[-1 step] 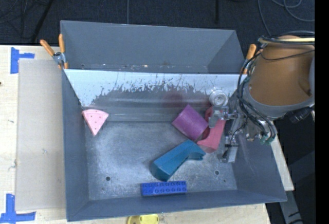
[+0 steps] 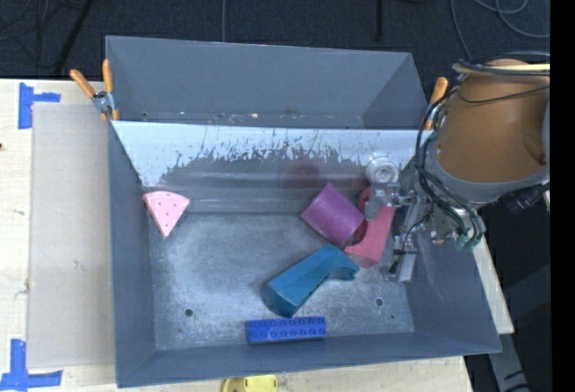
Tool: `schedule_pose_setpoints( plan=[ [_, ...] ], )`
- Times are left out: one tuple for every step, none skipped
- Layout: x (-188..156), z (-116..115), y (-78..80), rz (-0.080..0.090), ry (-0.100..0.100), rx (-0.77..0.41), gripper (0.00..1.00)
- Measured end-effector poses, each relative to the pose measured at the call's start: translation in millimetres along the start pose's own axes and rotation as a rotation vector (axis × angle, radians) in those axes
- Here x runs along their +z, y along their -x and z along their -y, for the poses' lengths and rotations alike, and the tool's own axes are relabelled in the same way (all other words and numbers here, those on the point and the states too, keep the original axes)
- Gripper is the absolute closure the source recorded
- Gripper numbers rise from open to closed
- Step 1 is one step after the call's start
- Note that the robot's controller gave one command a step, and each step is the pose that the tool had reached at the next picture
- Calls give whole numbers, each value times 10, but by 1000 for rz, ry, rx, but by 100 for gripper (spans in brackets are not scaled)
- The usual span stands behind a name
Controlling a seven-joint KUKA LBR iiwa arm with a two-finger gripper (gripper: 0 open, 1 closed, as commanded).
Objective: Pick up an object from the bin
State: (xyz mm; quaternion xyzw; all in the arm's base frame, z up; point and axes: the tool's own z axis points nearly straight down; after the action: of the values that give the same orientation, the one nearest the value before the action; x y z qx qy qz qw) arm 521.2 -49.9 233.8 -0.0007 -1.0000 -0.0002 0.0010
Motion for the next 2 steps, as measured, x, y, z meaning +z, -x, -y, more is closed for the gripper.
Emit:
schedule_pose_setpoints(
  plan=[
    [608,-179,197,4,0,-109,0],
    [801,-456,408,1,0,-375,0]
  ],
)
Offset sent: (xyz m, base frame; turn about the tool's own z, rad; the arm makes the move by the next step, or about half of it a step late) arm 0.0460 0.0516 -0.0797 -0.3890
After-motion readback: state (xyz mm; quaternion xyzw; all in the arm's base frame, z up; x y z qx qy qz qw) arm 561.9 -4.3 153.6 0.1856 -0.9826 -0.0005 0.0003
